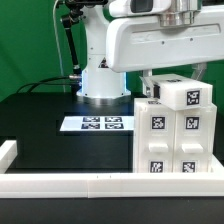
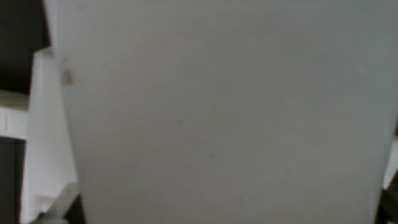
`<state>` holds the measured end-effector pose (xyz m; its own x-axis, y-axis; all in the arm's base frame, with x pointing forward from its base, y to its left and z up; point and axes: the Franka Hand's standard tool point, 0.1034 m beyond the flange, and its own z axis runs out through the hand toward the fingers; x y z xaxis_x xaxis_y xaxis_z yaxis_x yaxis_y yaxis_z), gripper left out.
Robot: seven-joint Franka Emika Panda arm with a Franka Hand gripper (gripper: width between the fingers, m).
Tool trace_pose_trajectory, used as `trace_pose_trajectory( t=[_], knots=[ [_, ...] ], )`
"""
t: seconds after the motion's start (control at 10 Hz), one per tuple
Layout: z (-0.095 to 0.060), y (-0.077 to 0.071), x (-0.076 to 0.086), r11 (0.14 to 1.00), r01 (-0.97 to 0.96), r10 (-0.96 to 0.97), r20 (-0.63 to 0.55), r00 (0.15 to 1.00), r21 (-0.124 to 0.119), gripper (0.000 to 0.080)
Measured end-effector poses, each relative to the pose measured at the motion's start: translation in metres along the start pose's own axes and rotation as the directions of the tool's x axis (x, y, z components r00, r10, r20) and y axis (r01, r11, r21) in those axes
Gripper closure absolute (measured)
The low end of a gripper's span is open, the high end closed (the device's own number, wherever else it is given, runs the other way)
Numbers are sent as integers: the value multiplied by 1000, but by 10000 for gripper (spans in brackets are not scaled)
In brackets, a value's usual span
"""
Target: Assemble cabinet
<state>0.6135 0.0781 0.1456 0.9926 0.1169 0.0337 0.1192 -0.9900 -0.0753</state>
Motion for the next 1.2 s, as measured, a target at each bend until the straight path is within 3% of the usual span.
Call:
trace_pose_trajectory(
  t=[0.4,0.9,1.1,1.2],
  knots=[
    [0,-3,0,927,-374,374,0,927,6,259],
    [0,-3,0,777,-629,629,4,777,9,259],
    [0,-3,1,663,-749,749,4,663,12,259],
    [0,-3,1,579,-815,815,-1,579,31,259]
  ],
)
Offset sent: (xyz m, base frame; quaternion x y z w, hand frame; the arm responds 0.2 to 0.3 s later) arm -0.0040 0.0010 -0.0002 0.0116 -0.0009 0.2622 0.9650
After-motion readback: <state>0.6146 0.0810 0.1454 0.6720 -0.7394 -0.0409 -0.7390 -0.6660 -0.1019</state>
